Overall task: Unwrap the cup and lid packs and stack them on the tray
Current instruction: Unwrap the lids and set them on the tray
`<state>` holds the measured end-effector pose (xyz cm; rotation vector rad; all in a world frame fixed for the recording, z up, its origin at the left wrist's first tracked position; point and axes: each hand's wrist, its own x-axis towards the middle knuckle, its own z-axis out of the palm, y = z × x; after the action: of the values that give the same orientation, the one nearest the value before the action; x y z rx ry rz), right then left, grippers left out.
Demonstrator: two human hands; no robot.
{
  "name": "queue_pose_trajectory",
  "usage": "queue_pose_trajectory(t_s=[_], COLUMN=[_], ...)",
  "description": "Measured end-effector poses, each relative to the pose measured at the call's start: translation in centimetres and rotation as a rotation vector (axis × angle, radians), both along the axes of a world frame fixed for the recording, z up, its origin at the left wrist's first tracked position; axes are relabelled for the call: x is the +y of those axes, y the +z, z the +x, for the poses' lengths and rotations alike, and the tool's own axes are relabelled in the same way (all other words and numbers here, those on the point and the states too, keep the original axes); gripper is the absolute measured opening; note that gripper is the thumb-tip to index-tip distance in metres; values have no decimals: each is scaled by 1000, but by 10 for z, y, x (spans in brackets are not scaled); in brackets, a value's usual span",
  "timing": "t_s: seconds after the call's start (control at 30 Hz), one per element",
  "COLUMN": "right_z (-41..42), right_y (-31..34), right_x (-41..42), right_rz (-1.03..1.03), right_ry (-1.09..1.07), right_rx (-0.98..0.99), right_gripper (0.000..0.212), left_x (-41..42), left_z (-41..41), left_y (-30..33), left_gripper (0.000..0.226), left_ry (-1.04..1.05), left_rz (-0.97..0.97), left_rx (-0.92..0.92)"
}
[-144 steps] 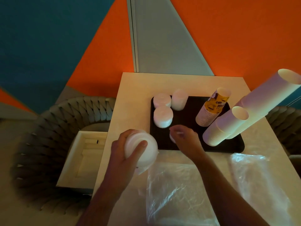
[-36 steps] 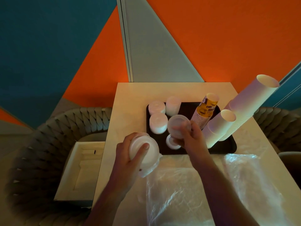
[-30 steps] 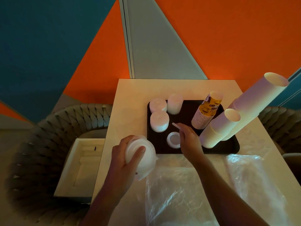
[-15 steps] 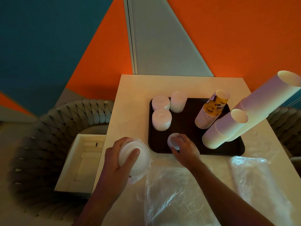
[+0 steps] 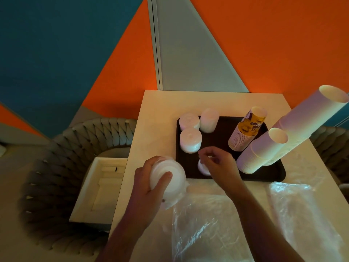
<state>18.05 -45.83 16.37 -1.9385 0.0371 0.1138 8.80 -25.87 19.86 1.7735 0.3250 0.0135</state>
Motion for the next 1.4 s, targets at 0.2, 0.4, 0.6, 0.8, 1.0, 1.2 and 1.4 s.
queue_pose_trajectory(t_s=[0.2,0.4,0.6,0.8,1.0,1.2,1.4], right_z=[-34,-41,-42,-37,-38,-31,6], right_y=[66,73,74,74,75,56,8], right_x=[18,15,11,10,6,3,-19], right_rz=[192,-13,-116,168,364,433,356], right_ry=[144,151,150,54,164,185,-167], right_rx=[-1,-84,-152,-52,107,197,70], right_gripper=[15,12,13,10,26,27,19], left_x=[-9,-15,-21,-21,-22,-21,-13], left_z=[4,9,10,13,15,15,15], left_y=[6,2,4,13,21,18,4], left_gripper=[42,41,38,37,35,39,36], left_ry=[-45,-81,-95,-102,-114,-95,-75], left_rz=[-59,-58,-25,-62,-102,-39,-15], left_rx=[-38,-87,-93,-100,-78,-66,-55])
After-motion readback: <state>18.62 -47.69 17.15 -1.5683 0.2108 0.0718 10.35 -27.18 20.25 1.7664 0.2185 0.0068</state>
